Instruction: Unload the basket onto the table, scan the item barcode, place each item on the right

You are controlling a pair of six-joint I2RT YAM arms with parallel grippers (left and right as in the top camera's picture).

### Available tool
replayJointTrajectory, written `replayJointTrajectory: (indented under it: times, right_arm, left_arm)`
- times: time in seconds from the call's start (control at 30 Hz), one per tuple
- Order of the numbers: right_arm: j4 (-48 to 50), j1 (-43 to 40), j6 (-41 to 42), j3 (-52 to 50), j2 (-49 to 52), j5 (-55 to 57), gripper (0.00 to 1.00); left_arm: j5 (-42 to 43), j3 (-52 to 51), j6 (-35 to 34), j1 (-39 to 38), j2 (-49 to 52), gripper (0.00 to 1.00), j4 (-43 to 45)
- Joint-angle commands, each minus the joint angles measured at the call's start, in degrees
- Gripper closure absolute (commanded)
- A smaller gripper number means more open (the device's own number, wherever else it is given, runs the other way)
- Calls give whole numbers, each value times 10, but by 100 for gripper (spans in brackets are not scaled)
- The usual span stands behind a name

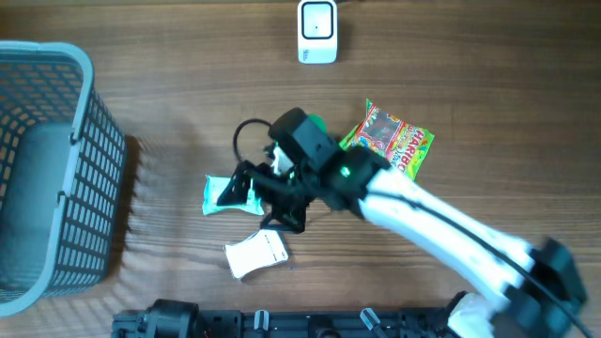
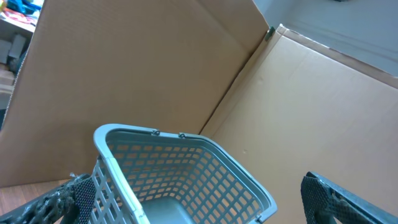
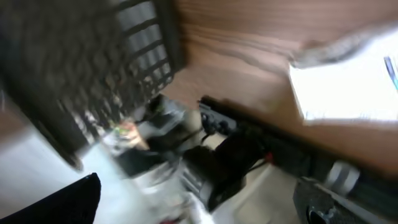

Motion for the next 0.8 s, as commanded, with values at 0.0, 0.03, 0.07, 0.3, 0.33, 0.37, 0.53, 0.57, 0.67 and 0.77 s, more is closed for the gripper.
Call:
replayJointTrajectory:
  times: [0.0,0.03,0.07,0.3,0.33,0.37,0.53,0.57,0.67,0.77]
  right_arm:
    - [-56,34,-472,1,-48,162,0]
    - [-86,41,-553,1,-47,196,0]
    - [-113,43,-616,1,-45,220,0]
    - [-67,53,-960,0,5,261,0]
    - [-58,55,-964,0,31,256,0]
    - [-59,57,-965,0,49,255,0]
    - [-92,121,-1009,0,111,315,0]
    - [-92,135,-1017,0,116,326,0]
    - [-85,184,-1039,0,134,365,0]
    - [-64,202,-1049,0,159,364,0]
  left_arm:
    - [-3,-1,5,-3,-1,0,-1]
    - [-3,-1,5,-3,-1,0,-5]
    - [-3,-1,5,-3,-1,0,-15]
    - [-3,-1,5,-3,-1,0,-50]
    - [-3,-1,5,-3,-1,0,-52]
    - [-3,-1,5,-3,-1,0,-52]
    - [-3,-1,5,-3,-1,0,-52]
    - [-3,-1,5,-3,-1,0,-52]
    - [-3,-1,5,-3,-1,0,-52]
    - [-3,-1,5,-3,-1,0,-52]
